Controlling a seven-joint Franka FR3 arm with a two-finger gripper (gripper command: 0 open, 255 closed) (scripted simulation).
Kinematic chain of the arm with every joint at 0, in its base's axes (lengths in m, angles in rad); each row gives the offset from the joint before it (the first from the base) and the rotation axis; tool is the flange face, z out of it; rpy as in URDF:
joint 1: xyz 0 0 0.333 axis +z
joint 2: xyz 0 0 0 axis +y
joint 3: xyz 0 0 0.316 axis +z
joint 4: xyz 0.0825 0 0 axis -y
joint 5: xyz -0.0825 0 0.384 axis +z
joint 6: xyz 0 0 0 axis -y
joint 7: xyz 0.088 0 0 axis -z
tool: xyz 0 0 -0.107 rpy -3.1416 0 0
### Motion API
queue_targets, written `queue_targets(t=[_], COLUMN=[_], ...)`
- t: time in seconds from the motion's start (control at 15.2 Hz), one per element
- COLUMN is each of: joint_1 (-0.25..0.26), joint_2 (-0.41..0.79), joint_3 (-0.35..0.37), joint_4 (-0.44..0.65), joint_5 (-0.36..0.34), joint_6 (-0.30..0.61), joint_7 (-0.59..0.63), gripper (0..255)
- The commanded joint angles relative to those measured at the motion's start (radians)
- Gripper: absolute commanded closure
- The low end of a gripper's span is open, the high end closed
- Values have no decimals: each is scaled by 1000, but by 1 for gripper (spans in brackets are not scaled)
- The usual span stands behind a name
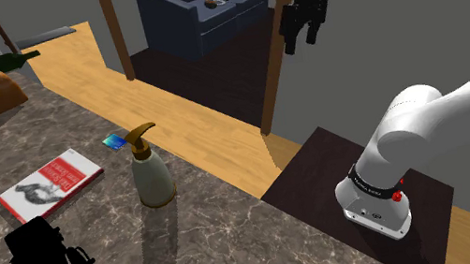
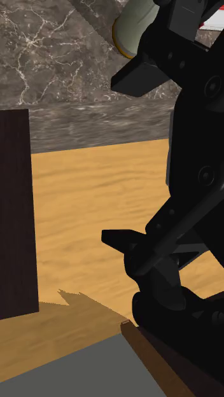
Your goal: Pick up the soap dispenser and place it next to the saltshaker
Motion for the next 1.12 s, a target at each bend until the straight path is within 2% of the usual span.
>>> queue_targets(t=[0.0, 0.59, 1.06], joint_1=[0, 4, -21], joint_2=[0, 116, 301], joint_3=[0, 231, 413], joint_4=[0, 7, 99], joint_5=[0, 119, 133], joint_6=[0, 164, 298], joint_7=[0, 329, 593], gripper=[0, 0, 0])
